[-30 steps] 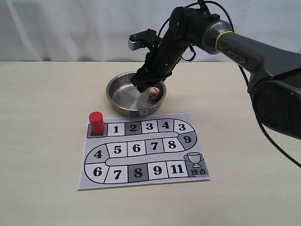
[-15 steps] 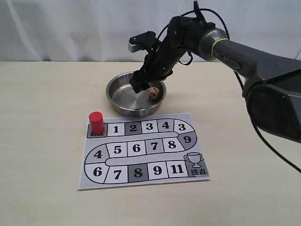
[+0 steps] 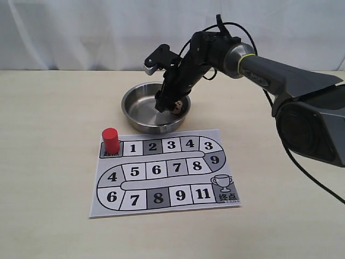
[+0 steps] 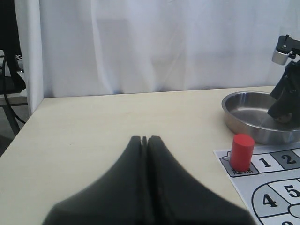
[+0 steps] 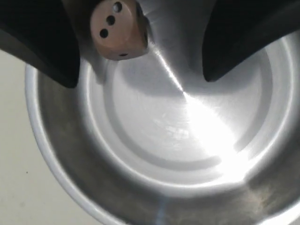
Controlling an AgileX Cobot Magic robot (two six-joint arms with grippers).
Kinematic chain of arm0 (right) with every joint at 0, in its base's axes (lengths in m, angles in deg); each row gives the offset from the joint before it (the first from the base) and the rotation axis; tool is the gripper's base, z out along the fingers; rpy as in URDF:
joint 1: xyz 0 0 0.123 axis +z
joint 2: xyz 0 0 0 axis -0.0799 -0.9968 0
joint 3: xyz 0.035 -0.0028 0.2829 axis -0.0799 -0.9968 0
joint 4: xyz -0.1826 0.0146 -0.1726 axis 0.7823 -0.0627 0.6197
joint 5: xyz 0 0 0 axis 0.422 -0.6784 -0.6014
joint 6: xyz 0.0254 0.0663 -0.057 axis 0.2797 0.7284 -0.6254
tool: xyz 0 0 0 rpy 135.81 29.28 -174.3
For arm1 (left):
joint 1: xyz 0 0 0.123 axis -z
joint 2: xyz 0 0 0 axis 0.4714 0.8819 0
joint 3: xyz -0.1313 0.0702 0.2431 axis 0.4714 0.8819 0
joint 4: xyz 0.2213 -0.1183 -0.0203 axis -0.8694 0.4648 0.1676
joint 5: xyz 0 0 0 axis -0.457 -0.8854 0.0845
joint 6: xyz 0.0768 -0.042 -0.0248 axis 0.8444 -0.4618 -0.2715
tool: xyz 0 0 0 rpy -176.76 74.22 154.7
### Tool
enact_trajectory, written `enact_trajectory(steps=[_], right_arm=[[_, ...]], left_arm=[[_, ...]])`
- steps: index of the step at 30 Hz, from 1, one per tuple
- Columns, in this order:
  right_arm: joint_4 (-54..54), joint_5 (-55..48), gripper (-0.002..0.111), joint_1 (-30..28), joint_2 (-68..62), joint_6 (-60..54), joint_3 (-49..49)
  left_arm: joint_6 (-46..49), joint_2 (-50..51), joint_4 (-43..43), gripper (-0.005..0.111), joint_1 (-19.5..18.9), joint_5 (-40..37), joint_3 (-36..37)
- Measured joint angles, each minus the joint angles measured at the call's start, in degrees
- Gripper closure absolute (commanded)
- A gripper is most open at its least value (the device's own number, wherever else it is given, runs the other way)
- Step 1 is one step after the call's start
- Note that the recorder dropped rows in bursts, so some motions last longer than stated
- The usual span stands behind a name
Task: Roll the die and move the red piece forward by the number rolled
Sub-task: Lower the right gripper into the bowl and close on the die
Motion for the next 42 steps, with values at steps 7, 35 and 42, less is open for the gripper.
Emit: enact_trajectory(steps=[7, 35, 42], right_arm=[[0.4, 0.4, 0.039, 0.0, -0.1, -4.2, 0.0], [5.0, -1.7, 0.097, 0.0, -1.8, -4.8, 0.0], [5.0, -1.7, 0.104, 0.0, -1.8, -4.8, 0.0]], left_arm=[[0.0, 0.0, 0.0, 0.107, 0.0, 0.0, 0.0], [0.0, 0.0, 0.0, 0.107, 0.0, 0.0, 0.0], [0.0, 0.0, 0.0, 0.107, 0.0, 0.0, 0.0]])
